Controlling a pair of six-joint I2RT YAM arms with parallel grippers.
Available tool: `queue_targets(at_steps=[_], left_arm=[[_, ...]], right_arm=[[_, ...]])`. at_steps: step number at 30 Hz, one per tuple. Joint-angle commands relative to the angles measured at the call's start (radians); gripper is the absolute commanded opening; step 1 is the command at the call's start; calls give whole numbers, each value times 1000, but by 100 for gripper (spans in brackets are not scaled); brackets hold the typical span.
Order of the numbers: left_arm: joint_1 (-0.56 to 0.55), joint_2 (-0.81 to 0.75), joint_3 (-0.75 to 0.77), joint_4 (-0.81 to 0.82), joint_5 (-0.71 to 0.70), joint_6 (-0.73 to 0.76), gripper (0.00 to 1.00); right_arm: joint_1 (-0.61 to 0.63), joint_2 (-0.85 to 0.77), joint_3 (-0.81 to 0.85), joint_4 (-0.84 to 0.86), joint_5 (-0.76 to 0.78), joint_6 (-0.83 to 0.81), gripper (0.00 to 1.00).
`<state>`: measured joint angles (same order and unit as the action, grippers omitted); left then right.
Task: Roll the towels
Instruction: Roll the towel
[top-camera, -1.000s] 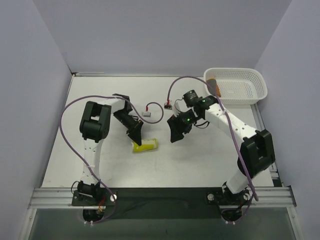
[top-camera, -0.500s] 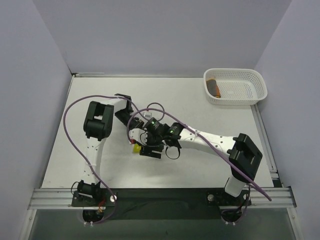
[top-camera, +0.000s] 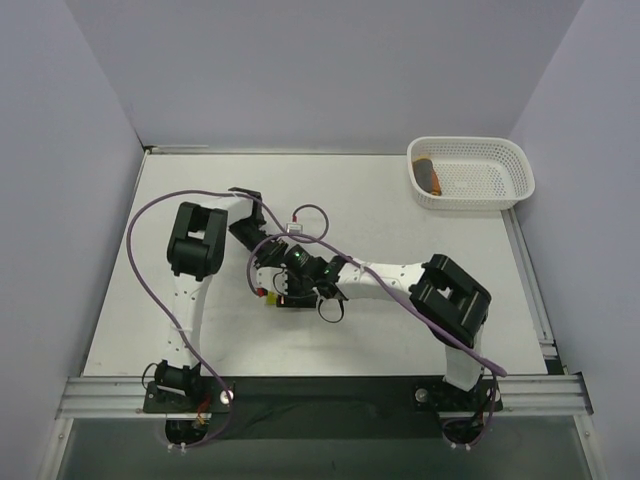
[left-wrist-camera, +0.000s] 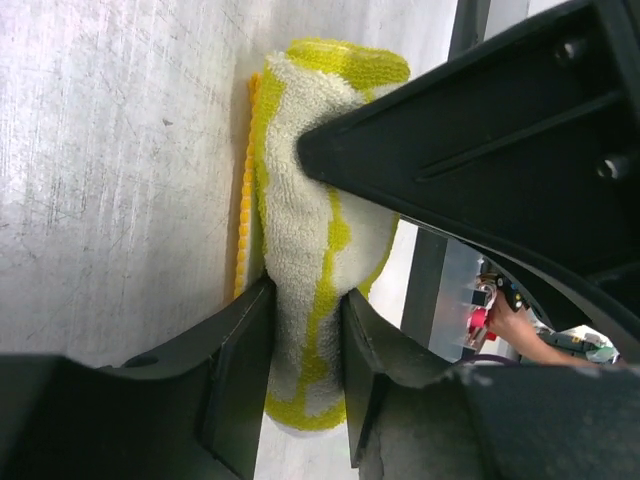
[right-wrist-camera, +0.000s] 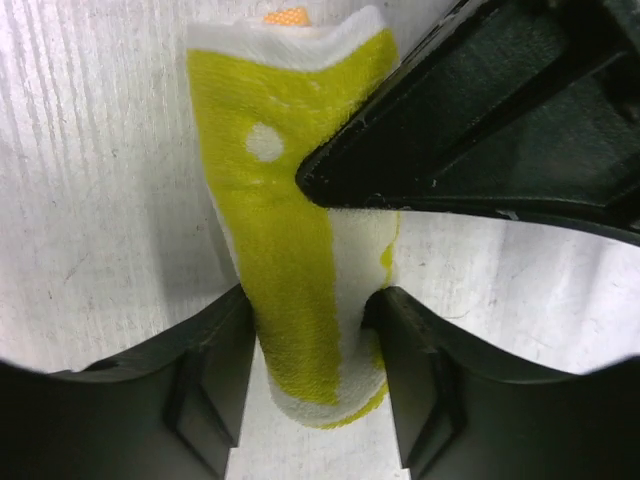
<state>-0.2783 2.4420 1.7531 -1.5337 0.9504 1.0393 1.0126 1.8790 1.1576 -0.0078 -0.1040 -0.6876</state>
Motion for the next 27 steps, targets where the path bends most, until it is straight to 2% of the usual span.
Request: queue_targets(at_steps=[1, 2, 4, 7, 8, 11, 14, 24, 27], left_arm=[[17, 40, 3, 66, -84, 30, 43], [27, 29, -6, 70, -73, 22, 46], [57, -15, -53, 110, -39, -19, 60], [109, -76, -96, 165, -9, -79, 65], [120, -84, -110, 170, 5, -97, 71], [172, -115, -148, 193, 28, -171, 73], [214, -169, -213, 294, 18, -278, 73], [211, -270, -406, 561, 18, -545, 73], [200, -271, -441, 589, 42, -573, 74]], right_arm=[[-19, 35, 5, -84, -103, 17, 46], [-29, 37, 11, -104, -117, 29, 43], [-40, 48, 33, -161, -151, 59, 35], [-51, 63, 51, -222, -186, 89, 29], [-55, 72, 62, -233, -203, 97, 28], [-62, 78, 76, -270, -223, 126, 26], [-74, 86, 86, -285, -253, 158, 26], [-120, 127, 172, -354, -352, 230, 26], [-134, 144, 192, -366, -372, 250, 26]])
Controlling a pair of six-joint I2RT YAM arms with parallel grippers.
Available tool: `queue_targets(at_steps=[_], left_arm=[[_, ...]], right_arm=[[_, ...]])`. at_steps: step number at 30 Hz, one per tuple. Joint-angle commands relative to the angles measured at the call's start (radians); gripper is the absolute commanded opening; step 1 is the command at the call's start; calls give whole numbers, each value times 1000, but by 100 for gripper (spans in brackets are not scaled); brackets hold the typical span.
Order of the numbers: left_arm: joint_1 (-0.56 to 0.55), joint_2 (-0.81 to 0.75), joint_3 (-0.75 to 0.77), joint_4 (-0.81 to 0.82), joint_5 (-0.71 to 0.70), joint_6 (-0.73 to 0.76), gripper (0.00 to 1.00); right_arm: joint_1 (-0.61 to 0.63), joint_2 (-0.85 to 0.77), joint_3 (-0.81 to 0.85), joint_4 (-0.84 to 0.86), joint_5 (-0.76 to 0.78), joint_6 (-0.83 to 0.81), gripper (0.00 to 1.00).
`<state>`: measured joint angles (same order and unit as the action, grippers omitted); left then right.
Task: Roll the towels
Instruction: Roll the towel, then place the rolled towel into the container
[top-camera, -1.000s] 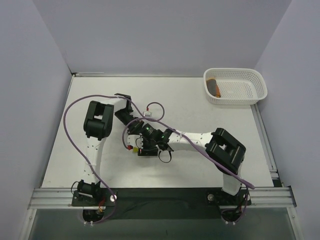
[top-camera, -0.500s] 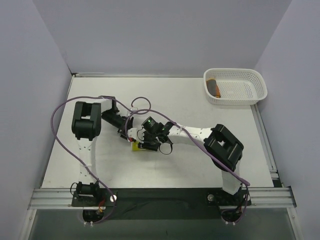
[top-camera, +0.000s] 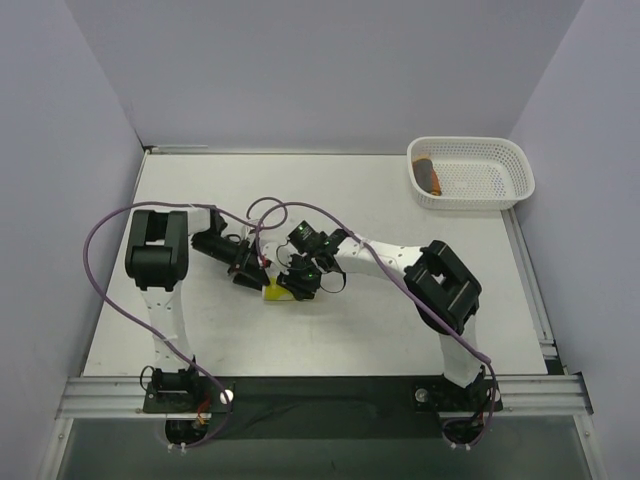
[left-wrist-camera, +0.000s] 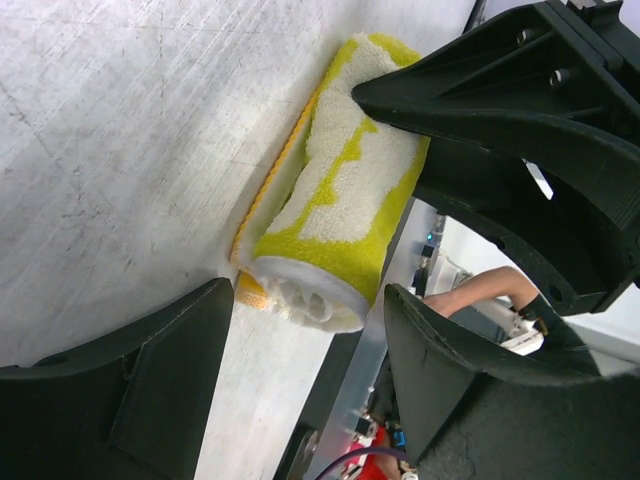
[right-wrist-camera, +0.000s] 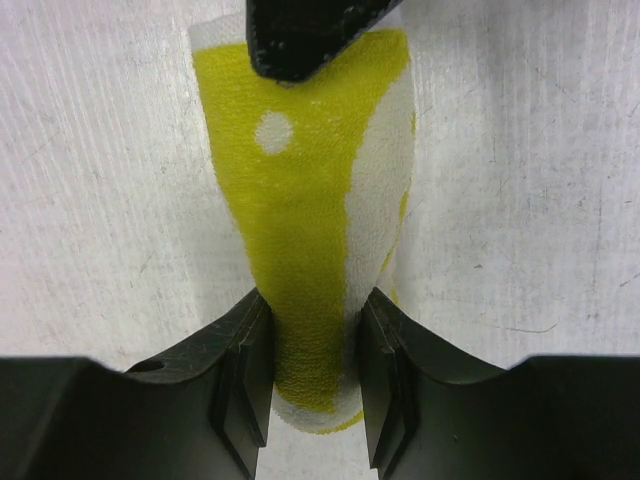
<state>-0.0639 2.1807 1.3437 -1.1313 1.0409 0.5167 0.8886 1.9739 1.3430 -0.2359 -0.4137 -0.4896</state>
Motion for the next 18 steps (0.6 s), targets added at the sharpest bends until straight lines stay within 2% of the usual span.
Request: queue_targets(at_steps=[1, 4, 7, 10, 11, 12, 13, 14, 18], left_arm=[[-19, -9, -50, 189, -38, -55, 73], [-33, -2, -77, 217, -10, -79, 69], [-47, 11, -94, 254, 7, -115, 59], [-45, 31, -87, 268, 31, -138, 45], [-43, 34, -84, 271, 36, -141, 34], [-42, 40, -83, 274, 48, -148, 29], [-42, 44, -80, 272, 54, -153, 24], [-37, 47, -78, 272, 57, -155, 16], [-24, 68, -66, 272, 68, -181, 0]], right_arm=[[-14, 54, 16, -140, -65, 52, 26], [-19, 62, 18, -141, -68, 52, 28], [-19, 60, 22, -140, -68, 52, 29], [-17, 59, 27, -141, -57, 48, 32], [-17, 54, 27, -140, -53, 48, 33], [-17, 52, 28, -140, -45, 48, 35], [-19, 49, 28, -140, -37, 49, 37], [-16, 39, 25, -135, -27, 49, 44], [7, -21, -20, -97, 47, 43, 57]])
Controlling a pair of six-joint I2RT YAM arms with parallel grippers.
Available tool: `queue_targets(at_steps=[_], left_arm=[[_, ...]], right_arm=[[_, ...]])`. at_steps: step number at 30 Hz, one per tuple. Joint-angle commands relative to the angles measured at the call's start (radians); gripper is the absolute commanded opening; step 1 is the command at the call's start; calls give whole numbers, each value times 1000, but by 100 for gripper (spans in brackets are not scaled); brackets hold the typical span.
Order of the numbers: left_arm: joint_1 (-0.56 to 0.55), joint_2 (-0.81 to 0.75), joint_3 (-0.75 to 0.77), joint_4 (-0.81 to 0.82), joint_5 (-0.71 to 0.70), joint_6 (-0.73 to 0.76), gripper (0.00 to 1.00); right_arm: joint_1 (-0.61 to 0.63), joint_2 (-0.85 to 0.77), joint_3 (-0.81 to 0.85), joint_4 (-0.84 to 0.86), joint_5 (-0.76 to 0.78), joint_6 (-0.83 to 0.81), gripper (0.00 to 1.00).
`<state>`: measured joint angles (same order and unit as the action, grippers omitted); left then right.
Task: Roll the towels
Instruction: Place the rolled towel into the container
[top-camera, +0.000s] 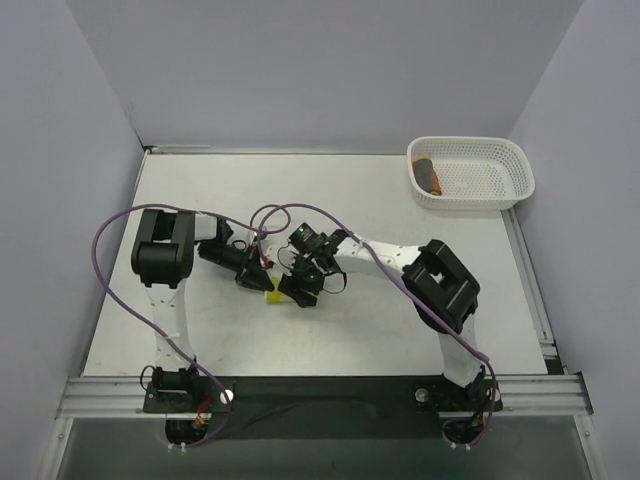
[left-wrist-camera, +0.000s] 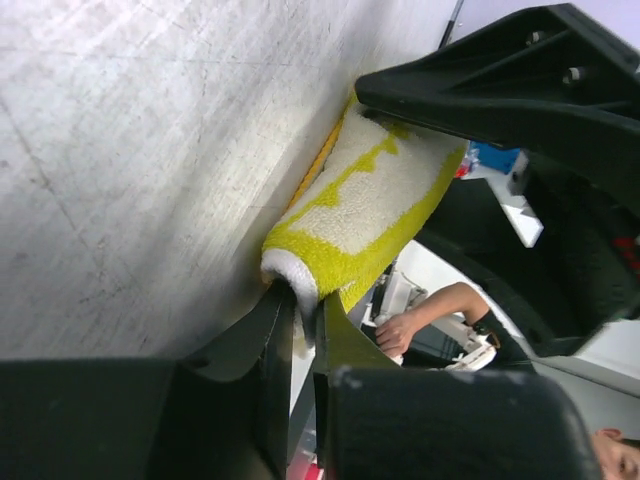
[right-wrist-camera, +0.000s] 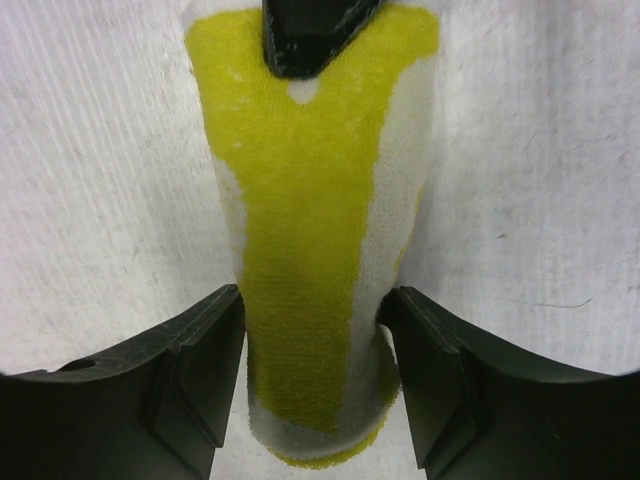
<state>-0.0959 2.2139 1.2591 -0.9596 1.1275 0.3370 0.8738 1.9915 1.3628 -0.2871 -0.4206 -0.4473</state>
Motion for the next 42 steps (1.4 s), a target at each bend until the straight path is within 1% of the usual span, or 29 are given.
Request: queue_targets(at_steps=[1, 3, 4, 8, 17, 18, 20, 21, 22, 23, 27, 30, 33, 36, 37, 39, 40, 42], left_arm=[[12, 38, 22, 101, -18, -4, 0], [13, 53, 32, 87, -18, -4, 0], [13, 55, 42, 81, -21, -6, 0], [13, 72, 66, 50, -25, -3, 0], [15, 109, 120, -14, -32, 5, 0], [15, 113, 126, -18, -29, 4, 0], [13, 116, 132, -24, -31, 0, 0], [12, 116, 140, -28, -35, 2, 0], [13, 116, 141, -30, -37, 0, 0], [13, 119, 145, -31, -38, -1, 0], [13, 127, 155, -39, -41, -3, 0], [13, 133, 155, -42, -44, -7, 0], [15, 138, 161, -44, -44, -16, 0], [15, 150, 175, -53, -35, -24, 0], [15, 153, 180, -59, -34, -23, 0], [15, 156, 191, -62, -32, -26, 0], [15, 155, 194, -67, -34, -26, 0], [19, 144, 194, -68, -32, -27, 12]], right_arm=[[39, -52, -51, -35, 87, -5, 59], [57, -86, -71, -1, 129, -19, 61], [79, -95, -88, 14, 181, -24, 62], [131, -125, -122, 103, 287, -57, 63], [177, -94, -136, 178, 417, -125, 61], [180, -92, -136, 184, 469, -122, 61], [183, -95, -139, 196, 497, -113, 63], [186, -100, -142, 204, 526, -111, 66], [185, -109, -145, 218, 536, -110, 72], [185, -115, -146, 224, 546, -110, 75], [188, -126, -149, 238, 546, -123, 75], [200, -126, -152, 252, 545, -157, 71], [212, -122, -159, 259, 533, -185, 65], [211, -96, -148, 237, 510, -197, 53], [209, -80, -145, 221, 502, -203, 44], [197, -65, -146, 212, 476, -200, 34], [191, -59, -142, 186, 464, -182, 27], [156, -33, -108, 132, 399, -157, 25]])
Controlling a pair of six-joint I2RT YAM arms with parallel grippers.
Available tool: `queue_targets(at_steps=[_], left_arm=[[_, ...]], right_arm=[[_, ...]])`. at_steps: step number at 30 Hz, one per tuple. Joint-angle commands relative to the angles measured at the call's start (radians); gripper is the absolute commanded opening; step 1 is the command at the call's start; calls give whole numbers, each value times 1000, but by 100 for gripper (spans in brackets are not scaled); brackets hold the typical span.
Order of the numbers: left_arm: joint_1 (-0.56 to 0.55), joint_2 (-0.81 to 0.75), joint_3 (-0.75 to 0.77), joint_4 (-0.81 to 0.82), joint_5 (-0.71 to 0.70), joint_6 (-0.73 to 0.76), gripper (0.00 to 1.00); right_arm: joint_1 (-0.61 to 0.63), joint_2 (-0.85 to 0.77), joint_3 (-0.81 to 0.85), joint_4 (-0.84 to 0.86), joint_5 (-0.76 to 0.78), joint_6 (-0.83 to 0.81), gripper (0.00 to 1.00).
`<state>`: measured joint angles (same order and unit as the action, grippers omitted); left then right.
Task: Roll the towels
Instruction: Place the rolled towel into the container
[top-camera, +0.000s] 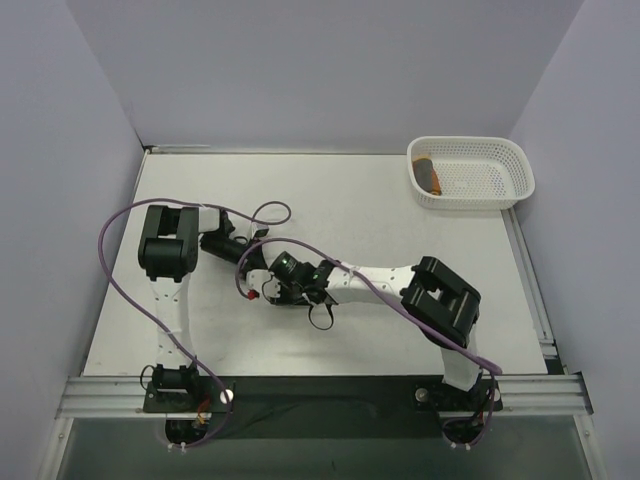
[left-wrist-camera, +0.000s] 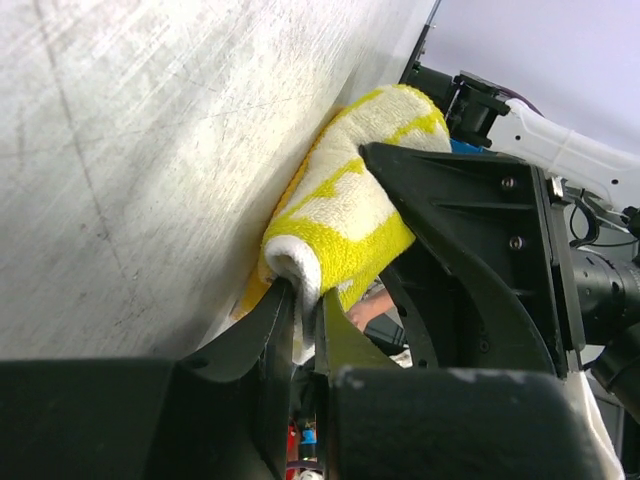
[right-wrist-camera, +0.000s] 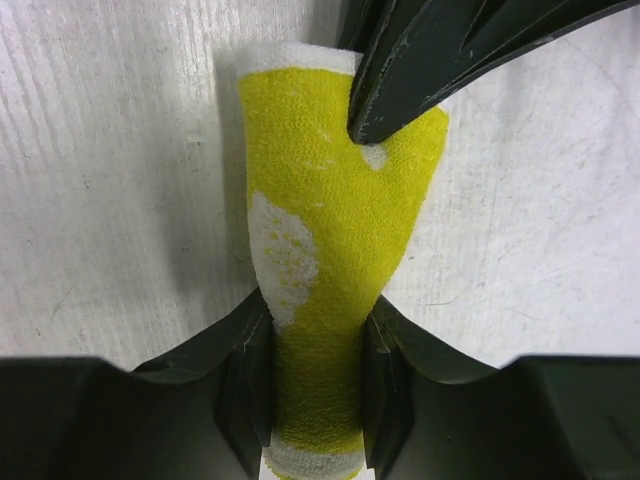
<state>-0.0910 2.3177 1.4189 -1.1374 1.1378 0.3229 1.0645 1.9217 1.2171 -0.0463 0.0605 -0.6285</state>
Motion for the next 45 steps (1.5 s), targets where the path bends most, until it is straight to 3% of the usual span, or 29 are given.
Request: queue_targets(at_steps=[1, 2, 5, 8, 11, 13, 22, 24, 31, 37, 45], left_arm=[[17, 36, 34, 110, -42, -10, 15], [20, 23, 31, 110, -41, -7, 24], [34, 5, 31, 111, -33, -5, 37], [53, -7, 37, 110, -33, -4, 43], [82, -24, 51, 108, -29, -5, 51], [115, -43, 63, 110, -27, 1, 56], [209, -285, 87, 134, -67, 44, 72], [200, -352, 77, 148, -59, 42, 97], [116, -556, 25, 182, -93, 45, 97], [19, -647, -46, 263, -121, -25, 97], [4, -626, -84, 303, -110, -82, 97]], right_arm=[[-49, 45, 50, -159, -99, 54, 26], [-76, 51, 70, -180, -122, 62, 27], [-110, 63, 90, -254, -194, 94, 30], [-153, 71, 102, -305, -286, 122, 31], [-184, 97, 122, -348, -353, 128, 23], [-213, 111, 145, -382, -396, 156, 1], [-480, -32, 171, -428, -605, 491, 0], [-576, -85, 183, -425, -633, 539, 0], [-889, -188, 286, -429, -570, 589, 0], [-1167, -95, 525, -441, -502, 537, 0], [-1258, 173, 841, -449, -416, 457, 0]])
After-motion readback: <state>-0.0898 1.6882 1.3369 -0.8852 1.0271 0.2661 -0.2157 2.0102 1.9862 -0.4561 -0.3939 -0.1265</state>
